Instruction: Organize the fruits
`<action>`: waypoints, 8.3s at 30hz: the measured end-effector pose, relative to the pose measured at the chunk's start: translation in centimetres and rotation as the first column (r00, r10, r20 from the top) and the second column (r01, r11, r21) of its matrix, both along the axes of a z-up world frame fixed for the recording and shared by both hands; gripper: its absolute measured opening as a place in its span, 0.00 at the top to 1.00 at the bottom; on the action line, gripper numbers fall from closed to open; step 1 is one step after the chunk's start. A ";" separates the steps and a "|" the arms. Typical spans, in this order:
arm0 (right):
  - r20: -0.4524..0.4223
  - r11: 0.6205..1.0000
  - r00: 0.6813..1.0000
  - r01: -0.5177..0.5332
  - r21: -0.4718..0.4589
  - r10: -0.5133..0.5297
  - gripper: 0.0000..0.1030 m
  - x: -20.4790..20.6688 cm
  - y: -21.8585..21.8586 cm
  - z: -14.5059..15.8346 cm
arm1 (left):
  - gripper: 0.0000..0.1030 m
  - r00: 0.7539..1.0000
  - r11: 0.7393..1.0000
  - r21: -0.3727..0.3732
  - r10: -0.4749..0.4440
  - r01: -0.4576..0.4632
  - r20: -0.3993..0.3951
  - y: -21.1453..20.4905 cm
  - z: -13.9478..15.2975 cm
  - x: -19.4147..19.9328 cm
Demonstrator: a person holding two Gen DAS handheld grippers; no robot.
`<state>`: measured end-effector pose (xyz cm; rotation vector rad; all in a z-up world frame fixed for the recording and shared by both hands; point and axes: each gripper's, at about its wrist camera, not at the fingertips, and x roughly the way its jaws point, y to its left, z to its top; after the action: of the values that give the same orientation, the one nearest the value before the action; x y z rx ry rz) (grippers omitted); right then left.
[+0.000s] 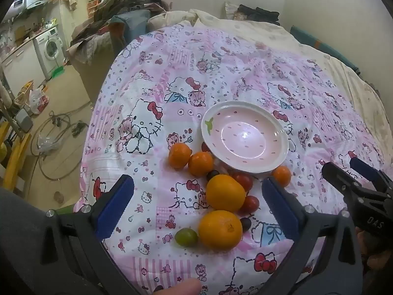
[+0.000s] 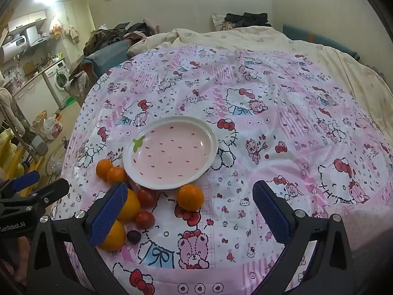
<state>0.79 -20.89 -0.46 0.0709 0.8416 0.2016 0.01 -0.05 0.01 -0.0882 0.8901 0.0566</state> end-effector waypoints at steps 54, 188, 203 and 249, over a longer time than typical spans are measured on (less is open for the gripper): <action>-0.009 1.000 1.000 -0.006 -0.008 0.006 0.00 0.1 0.4 -0.6 | 0.00 1.000 1.000 -0.013 0.008 -0.008 -0.007 0.2 -0.7 -0.3; -0.348 0.956 0.893 -0.240 0.169 0.286 0.76 1.5 5.0 -5.9 | 0.46 0.942 0.990 -0.133 -0.081 0.039 -0.325 2.8 -2.8 4.0; -0.191 0.960 0.960 -0.158 0.233 0.204 0.76 7.3 -1.4 -0.3 | 0.46 0.950 0.989 -0.107 -0.132 0.106 -0.282 1.2 0.5 9.4; -0.327 0.955 0.899 -0.293 0.041 0.290 0.73 22.3 4.9 -11.6 | 0.46 0.924 0.988 -0.150 -0.079 0.023 -0.375 1.4 -4.6 19.8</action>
<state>23.07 -16.02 -12.08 -0.0331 1.1887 0.4788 19.78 1.37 -4.64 -0.1927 1.2854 -0.0413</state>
